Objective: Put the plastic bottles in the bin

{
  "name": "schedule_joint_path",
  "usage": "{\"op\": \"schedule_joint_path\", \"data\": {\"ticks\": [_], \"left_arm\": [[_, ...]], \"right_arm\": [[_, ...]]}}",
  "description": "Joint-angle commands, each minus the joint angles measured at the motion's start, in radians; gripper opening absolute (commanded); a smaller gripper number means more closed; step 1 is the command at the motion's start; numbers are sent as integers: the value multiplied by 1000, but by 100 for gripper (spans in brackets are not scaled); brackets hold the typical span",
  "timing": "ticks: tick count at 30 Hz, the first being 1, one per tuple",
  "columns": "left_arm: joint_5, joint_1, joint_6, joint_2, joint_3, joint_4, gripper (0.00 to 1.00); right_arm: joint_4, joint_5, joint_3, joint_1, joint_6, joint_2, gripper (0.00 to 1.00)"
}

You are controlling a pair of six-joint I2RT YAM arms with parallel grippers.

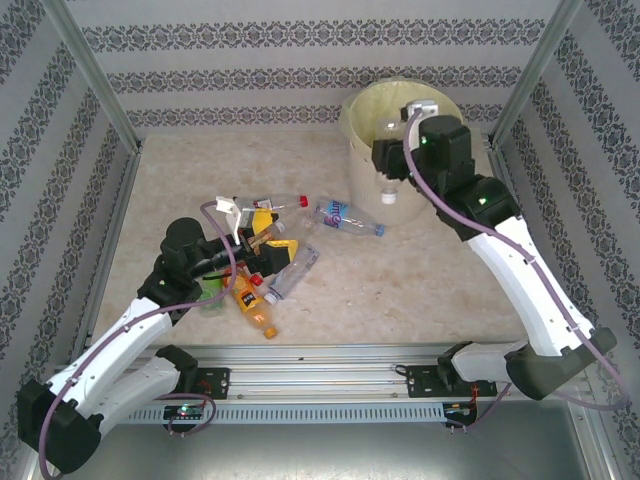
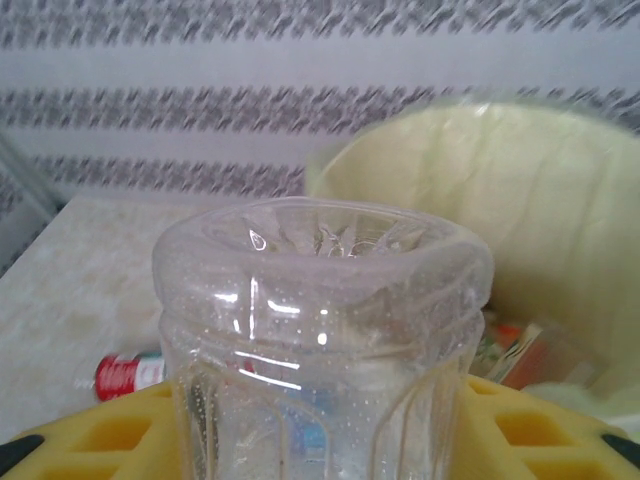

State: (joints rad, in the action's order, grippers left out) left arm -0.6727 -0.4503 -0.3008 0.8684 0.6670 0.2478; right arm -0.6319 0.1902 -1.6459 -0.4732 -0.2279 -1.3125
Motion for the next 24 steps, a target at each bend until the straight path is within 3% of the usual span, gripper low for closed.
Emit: {"op": "schedule_joint_path", "data": {"ticks": [1,9,18,24], "left_arm": [[2,8,-22,-19,-3,63,100],[16,10,-11,-10,-1,50,100],[24,16,14,7,8,10,100],[32,16,24,17,17,-17,100]], "right_arm": [[-28,1,-78,64,31,-57,52],[-11,-60,-264,189,0,-222,50],[-66,-75,-509,252,-12,-432,49],[-110,-90,-578,294,-11,-524,49]]}}
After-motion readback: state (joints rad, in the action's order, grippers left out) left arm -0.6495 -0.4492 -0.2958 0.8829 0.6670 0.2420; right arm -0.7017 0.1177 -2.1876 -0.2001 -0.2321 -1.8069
